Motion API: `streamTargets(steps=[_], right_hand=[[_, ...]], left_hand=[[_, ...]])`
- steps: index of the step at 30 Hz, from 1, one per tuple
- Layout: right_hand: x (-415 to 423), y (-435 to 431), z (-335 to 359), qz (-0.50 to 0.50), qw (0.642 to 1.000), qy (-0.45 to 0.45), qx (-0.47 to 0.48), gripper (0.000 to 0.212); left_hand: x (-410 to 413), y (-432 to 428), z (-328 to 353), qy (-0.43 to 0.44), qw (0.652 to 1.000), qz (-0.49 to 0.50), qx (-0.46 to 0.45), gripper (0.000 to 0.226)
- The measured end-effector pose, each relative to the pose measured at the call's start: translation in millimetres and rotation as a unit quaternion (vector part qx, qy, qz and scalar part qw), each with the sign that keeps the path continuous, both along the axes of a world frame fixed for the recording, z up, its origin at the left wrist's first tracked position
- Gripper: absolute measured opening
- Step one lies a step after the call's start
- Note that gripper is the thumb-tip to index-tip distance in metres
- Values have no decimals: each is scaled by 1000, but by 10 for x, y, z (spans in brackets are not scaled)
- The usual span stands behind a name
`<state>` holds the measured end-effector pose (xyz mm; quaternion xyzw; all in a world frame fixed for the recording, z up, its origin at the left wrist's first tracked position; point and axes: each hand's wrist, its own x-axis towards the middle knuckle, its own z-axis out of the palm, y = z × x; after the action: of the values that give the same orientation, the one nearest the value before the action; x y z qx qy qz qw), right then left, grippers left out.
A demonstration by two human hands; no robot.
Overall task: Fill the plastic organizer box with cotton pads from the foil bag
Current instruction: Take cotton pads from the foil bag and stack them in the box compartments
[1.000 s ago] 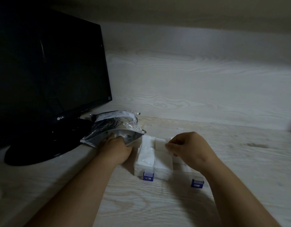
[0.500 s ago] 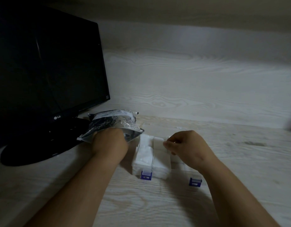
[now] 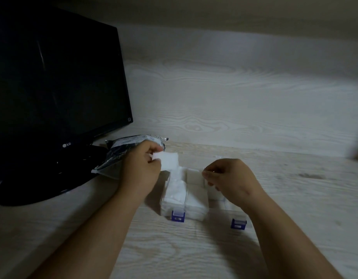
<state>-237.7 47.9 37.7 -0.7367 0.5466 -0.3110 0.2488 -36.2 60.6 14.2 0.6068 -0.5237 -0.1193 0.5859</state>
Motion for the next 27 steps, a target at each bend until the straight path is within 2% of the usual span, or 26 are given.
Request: streamTargets(steps=[2,6,11,15,18,22,27], right_hand=[[15,1,-7,-4,1000,-26,10,13],[43,6,-23,-5,992,-119,41,4],[119,47,-26,17,965,-247,89,19],[158,72,-18,34,944,-313,96,23],[116,34,-15,16,942,-329,70,22],[-7,-40,10,14,955,-289,59,23],[-77,-50,32,28,965,-253,60,23]], left_hand=[[-28,-2,12,50,998,-29,-6,46],[-89,-5,25,88,994,-52,28,36],[-177,57,63,111,988,-94,47,16],[-233,81,67,117,982,-139,60,12],[-272,110,75,80,980,-166,76,9],[-286,72,137,7,981,-180,76,12],[-399,51,242,17,969,-233,85,15]])
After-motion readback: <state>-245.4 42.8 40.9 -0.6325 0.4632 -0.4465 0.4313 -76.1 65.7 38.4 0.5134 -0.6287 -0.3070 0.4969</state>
